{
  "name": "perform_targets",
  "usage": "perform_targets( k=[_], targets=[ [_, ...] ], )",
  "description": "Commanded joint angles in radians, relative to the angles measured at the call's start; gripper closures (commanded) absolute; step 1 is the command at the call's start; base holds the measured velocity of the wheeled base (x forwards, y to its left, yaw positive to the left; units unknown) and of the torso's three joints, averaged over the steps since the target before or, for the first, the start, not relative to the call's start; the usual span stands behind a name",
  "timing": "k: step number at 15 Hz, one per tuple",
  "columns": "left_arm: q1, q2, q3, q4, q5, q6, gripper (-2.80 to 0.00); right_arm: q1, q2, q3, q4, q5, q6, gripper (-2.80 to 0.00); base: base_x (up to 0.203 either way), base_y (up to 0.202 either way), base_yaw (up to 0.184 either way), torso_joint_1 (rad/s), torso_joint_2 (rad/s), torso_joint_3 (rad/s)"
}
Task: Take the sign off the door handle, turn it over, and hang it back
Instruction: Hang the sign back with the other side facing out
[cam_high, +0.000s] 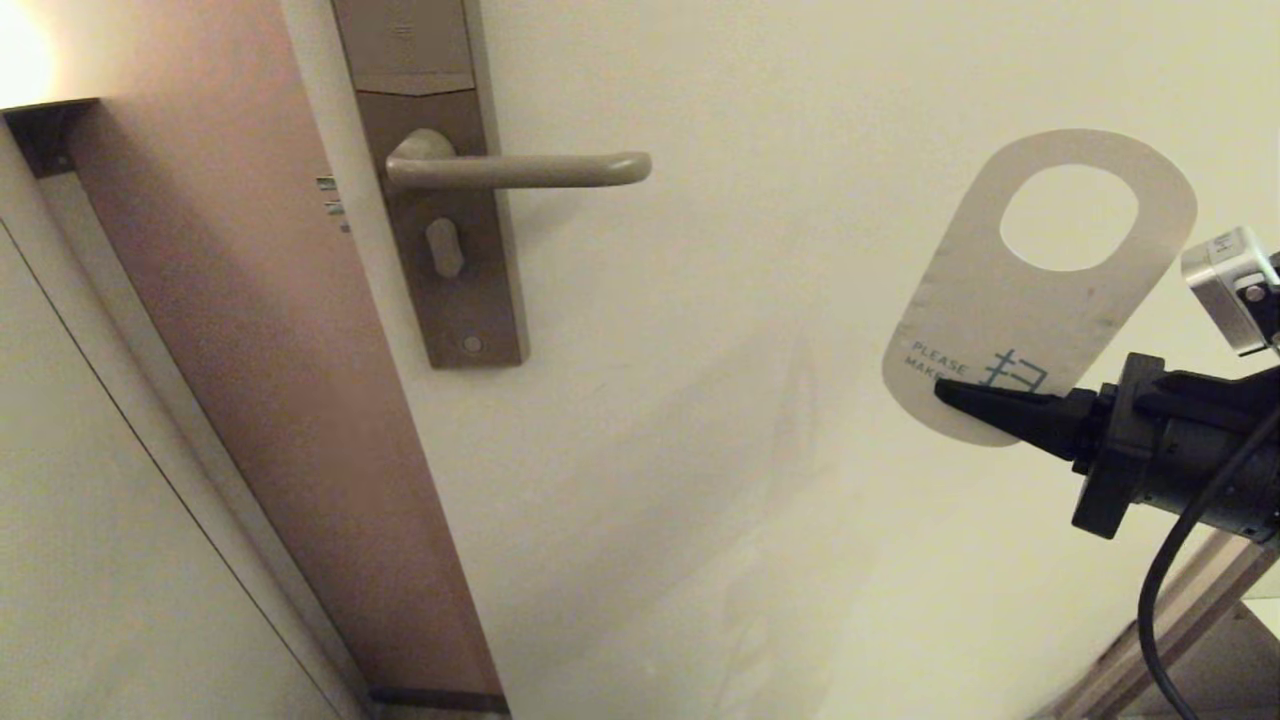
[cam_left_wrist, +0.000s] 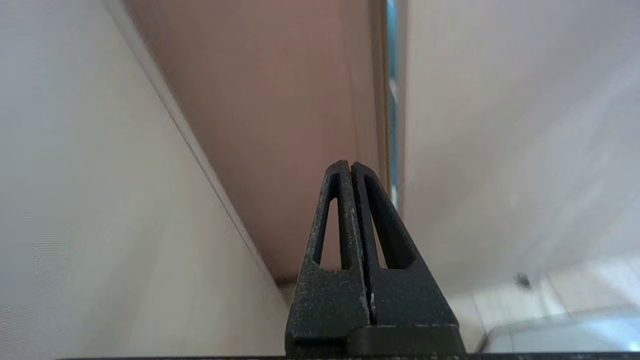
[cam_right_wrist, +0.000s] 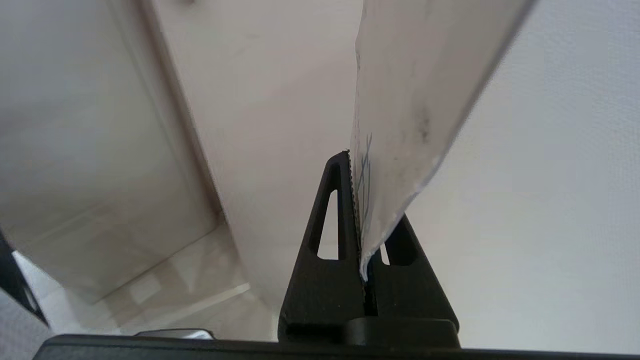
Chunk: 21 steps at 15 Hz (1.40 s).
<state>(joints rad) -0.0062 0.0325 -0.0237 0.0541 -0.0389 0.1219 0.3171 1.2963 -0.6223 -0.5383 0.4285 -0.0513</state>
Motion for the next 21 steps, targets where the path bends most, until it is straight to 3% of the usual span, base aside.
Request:
perform_targets(
  k=[1, 5, 10, 12, 21],
  targets=[
    [0.0, -0.032, 0.011, -0.024, 0.018, -0.002, 0.0, -0.01, 0.006, -0.002, -0.003, 0.003, 0.002, 0.0, 0.0, 0.0, 0.0, 0.0, 0.0, 0.0],
    [0.001, -0.032, 0.011, -0.027, -0.01, 0.012, 0.0, -0.01, 0.032, 0.006, -0.003, 0.003, 0.005, 0.0, 0.0, 0.0, 0.0, 0.0, 0.0, 0.0],
    [0.0, -0.032, 0.014, -0.031, 0.001, -0.03, 0.0, -0.044, 0.005, 0.027, -0.002, -0.009, 0.021, 0.0, 0.0, 0.0, 0.0, 0.0, 0.0, 0.0],
    [0.002, -0.032, 0.014, -0.031, 0.002, -0.053, 0.0, -0.061, -0.016, 0.059, -0.002, -0.062, 0.027, 0.0, 0.0, 0.0, 0.0, 0.0, 0.0, 0.0],
    [0.002, -0.032, 0.014, -0.031, 0.011, -0.07, 0.0, -0.062, -0.097, 0.11, -0.002, -0.079, 0.094, 0.0, 0.0, 0.0, 0.0, 0.0, 0.0, 0.0]
  ],
)
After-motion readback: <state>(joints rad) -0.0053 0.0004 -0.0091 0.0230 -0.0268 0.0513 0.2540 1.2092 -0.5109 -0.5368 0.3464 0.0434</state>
